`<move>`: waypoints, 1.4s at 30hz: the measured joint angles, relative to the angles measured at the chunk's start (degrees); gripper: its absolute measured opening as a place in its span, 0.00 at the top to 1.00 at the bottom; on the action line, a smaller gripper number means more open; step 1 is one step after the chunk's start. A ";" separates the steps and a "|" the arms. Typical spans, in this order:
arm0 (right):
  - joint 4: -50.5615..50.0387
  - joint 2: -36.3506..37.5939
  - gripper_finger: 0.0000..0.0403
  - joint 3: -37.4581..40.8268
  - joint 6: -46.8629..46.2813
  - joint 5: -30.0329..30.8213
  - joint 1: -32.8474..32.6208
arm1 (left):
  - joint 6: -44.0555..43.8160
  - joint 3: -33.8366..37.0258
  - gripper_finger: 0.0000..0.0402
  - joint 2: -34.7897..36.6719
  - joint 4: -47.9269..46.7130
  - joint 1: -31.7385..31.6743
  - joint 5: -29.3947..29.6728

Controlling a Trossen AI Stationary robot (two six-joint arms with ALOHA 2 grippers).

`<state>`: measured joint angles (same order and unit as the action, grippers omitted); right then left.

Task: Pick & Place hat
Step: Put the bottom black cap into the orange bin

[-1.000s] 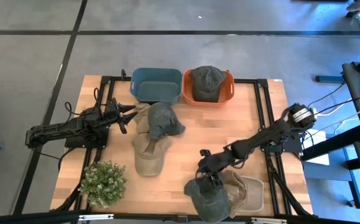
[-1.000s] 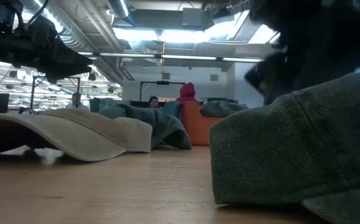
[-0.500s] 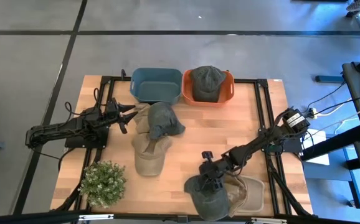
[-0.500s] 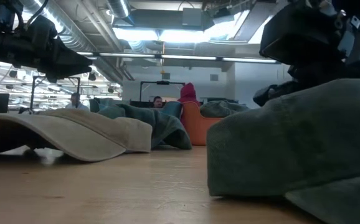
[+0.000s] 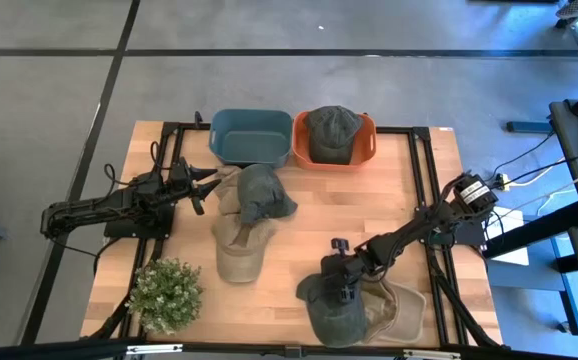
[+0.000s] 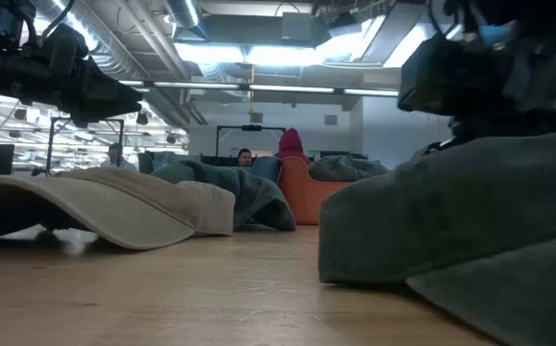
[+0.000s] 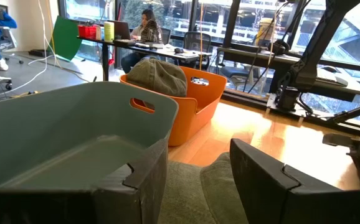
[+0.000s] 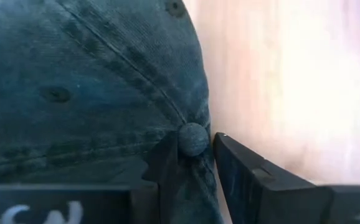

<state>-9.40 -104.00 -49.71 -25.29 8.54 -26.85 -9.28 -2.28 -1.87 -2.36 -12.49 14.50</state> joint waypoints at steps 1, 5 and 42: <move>-0.08 0.00 0.74 0.00 0.01 0.07 0.36 | 0.00 0.00 0.58 0.00 0.01 0.01 0.00; 0.01 0.01 0.86 0.11 0.28 1.86 1.38 | 0.00 0.00 0.58 0.00 0.00 0.00 0.00; -63.31 10.27 1.00 -44.97 21.42 48.95 7.90 | 0.02 0.00 0.58 -1.31 0.01 0.00 0.02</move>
<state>-72.71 -93.73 -94.68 -3.87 57.48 -18.95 -9.26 -2.28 -3.18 -2.35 -12.49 14.52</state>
